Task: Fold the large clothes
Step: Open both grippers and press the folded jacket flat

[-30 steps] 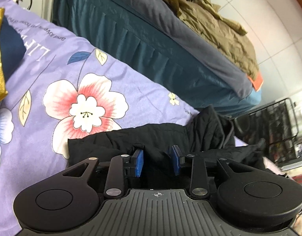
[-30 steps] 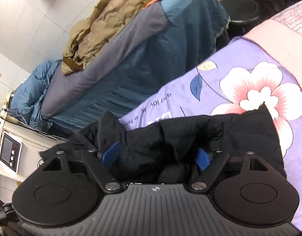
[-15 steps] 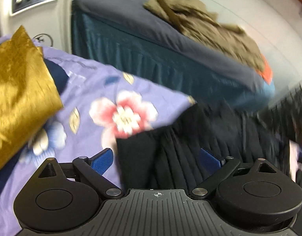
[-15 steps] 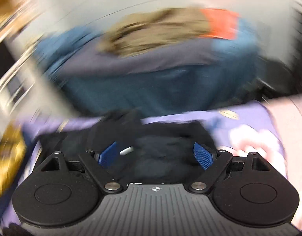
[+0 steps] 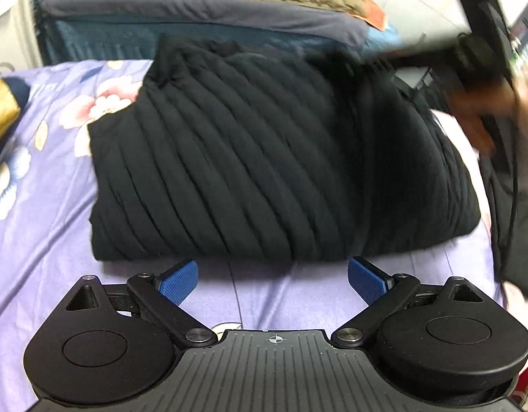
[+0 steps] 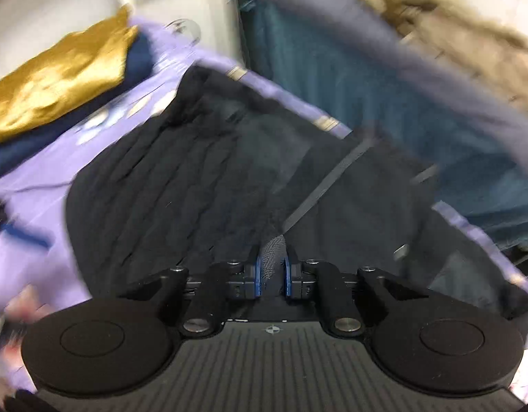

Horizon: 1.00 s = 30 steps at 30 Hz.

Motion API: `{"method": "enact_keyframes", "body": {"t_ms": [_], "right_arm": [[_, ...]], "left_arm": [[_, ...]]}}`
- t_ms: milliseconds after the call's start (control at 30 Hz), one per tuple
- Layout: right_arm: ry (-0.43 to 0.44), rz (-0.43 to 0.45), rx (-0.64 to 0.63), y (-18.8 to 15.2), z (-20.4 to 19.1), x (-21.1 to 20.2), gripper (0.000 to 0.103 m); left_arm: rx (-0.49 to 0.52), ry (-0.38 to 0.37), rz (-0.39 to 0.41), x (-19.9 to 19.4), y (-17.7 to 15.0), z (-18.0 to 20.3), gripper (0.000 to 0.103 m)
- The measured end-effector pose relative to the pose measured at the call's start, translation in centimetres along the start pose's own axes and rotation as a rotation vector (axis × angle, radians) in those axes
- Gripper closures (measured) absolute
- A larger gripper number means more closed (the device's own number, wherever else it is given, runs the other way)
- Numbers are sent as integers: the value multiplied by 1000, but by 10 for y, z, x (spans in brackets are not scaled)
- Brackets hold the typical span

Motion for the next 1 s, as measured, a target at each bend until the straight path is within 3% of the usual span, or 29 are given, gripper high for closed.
{"method": "enact_keyframes", "body": {"t_ms": [100,200,267,400,500,567,667,767,900,1000], "right_arm": [[-111,66,-8,20,1,0,90],[-196,76,1,44,4,19,91],[-196,31,28,52,12,39,91],[-156,-116,99,38,18,87,86],[-127,-71,230,27,37,81,62],[-126,-13,324,20,50,61,39],[-146,107,377,10,60,19,16],[-180,166,354,-16,54,-26,5],[-253,218,371,-61,42,-68,5],[-283,110,390,-94,34,-63,5]], "left_arm": [[73,13,23,1,4,15,0],[156,12,98,2,16,33,0],[205,35,136,6,26,38,0],[248,165,137,32,48,32,0],[236,232,45,65,61,16,0],[208,216,28,80,65,7,0],[157,218,30,91,71,3,0],[116,231,27,95,78,2,0],[82,224,14,95,80,-1,0],[79,231,1,93,78,2,0]]}}
Point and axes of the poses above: each gripper's, at about its wrist camera, not at the fingertips, and x roughly the way its jaws point, z to its right, y to its top, the point moved 1 cm from there along x, roughly the way its jaws point, and after that the axes turned 1 degree about -z, right-handed, at the moved point
